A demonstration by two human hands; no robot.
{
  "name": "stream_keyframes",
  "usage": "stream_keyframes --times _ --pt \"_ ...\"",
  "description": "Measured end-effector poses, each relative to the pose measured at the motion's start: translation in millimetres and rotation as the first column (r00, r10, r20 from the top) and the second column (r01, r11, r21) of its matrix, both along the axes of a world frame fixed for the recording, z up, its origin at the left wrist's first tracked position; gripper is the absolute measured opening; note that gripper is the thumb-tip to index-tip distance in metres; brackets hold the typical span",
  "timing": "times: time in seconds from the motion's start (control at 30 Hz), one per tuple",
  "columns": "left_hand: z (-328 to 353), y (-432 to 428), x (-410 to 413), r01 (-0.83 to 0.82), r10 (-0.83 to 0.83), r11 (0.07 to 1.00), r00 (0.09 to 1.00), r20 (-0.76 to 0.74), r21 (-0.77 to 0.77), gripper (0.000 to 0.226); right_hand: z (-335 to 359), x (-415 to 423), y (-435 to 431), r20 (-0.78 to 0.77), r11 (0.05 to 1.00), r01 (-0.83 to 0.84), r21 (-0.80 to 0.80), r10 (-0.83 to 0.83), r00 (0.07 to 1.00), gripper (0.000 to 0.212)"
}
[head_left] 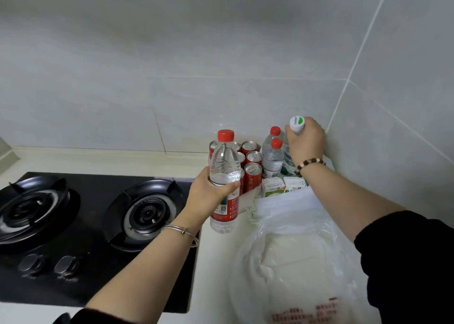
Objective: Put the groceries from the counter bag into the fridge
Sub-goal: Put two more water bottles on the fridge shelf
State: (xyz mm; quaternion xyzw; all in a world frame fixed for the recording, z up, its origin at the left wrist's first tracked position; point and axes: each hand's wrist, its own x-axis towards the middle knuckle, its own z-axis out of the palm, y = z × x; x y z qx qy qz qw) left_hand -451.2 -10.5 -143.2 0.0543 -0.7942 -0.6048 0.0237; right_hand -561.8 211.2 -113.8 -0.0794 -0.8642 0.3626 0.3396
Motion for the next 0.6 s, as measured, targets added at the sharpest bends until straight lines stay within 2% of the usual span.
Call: stream_keyframes --times 0.13,0.33,0.5,0.6 --pt "17 -28 25 0.001 0.0 1.0 0.999 -0.052 0.018 0.045 29 44 -51 -0.065 0.995 -0.092 0.047 0.095 0.993 0.031" --pt "34 -90 78 -0.053 0.059 0.997 0.994 -0.096 0.064 0.058 57 115 -144 -0.091 0.94 -0.341 0.0 0.339 0.936 0.028" --pt "40 -157 143 -0.147 0.15 0.989 0.979 -0.135 0.031 0.039 68 173 -225 -0.043 0.832 -0.55 -0.074 0.548 0.835 0.03" --pt "45 -193 189 -0.253 0.249 0.968 0.955 -0.16 0.001 0.033 69 204 -271 -0.031 0.718 -0.687 -0.117 0.688 0.725 0.03"
